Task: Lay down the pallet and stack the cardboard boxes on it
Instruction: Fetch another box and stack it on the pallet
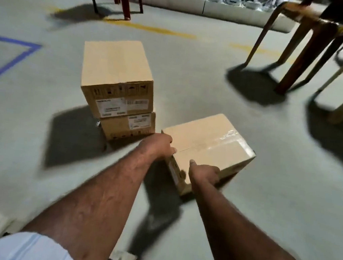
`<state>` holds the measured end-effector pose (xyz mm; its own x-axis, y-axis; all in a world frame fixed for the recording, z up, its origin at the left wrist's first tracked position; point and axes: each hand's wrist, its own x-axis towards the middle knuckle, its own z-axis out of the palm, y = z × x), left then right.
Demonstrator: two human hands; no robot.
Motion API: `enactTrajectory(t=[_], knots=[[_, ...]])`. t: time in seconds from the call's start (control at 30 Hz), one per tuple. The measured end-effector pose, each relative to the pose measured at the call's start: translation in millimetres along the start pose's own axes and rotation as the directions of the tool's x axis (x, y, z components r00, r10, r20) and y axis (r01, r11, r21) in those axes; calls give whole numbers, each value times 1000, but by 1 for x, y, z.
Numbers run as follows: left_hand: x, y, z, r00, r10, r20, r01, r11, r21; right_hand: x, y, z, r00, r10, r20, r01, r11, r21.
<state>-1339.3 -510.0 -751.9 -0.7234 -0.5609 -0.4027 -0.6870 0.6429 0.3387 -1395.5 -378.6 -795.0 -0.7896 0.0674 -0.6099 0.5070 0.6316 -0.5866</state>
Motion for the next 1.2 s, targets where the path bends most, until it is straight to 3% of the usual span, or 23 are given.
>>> enactTrajectory(t=[0.13,0.23,0.53,0.7,0.83,0.97,1.2], knots=[[9,-13,26,998,18,63,-19,1000,11,15,14,23,974,186,129,-214,943,255],[26,-28,21,998,-8,-64,6,999,-32,27,16,37,970,208,127,-243,878,412],[88,-19,31,993,-85,-87,59,961,-269,43,33,51,990,64,127,-110,911,396],[83,-44,37,982,-186,1,182,957,-225,51,44,47,953,-58,299,-36,954,298],[62,-66,30,949,-314,16,298,883,-363,51,44,42,943,-68,326,-25,961,275],[31,-69,7,951,-309,23,292,868,-401,28,18,1,944,-15,329,-50,981,187],[-12,-29,-91,963,-239,-121,134,821,-555,-11,-106,-93,934,-268,237,261,963,60]])
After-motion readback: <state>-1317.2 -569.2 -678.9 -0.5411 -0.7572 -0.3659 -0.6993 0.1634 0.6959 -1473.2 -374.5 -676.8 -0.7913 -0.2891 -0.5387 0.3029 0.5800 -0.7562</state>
